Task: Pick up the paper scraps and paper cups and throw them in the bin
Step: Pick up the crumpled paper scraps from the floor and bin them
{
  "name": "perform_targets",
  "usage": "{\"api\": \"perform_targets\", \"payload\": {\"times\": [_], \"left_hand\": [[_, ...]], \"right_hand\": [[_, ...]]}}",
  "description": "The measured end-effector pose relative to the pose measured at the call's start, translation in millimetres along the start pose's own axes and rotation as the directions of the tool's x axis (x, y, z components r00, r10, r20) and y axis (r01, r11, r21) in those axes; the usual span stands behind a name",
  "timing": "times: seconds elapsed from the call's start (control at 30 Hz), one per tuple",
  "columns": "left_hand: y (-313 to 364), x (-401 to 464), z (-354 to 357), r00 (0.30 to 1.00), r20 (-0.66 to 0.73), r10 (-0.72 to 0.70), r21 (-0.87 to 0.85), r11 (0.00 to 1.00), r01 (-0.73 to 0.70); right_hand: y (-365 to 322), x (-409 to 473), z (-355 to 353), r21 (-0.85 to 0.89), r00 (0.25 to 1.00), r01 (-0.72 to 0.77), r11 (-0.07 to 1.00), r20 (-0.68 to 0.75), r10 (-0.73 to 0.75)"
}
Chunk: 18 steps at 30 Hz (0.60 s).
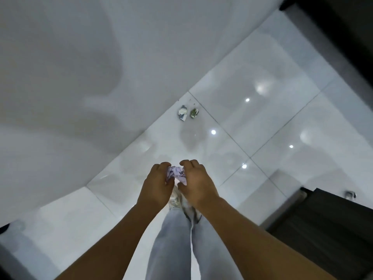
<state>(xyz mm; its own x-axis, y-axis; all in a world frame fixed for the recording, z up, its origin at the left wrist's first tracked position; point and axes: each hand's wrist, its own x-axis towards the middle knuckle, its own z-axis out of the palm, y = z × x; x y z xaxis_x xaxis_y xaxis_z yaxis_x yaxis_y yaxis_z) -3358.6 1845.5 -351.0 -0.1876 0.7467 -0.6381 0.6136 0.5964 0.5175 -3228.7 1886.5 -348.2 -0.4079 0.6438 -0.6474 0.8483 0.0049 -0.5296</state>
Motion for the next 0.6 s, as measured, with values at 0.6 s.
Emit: {"api": "perform_targets", "payload": {"times": [0.6], "left_hand": [[39, 110, 7, 0.978, -0.162, -0.129, 0.058, 0.988, 0.140]], "right_hand": [[59, 129, -98, -0.167, 0.999, 0.051, 0.985, 0.016, -0.049]]}}
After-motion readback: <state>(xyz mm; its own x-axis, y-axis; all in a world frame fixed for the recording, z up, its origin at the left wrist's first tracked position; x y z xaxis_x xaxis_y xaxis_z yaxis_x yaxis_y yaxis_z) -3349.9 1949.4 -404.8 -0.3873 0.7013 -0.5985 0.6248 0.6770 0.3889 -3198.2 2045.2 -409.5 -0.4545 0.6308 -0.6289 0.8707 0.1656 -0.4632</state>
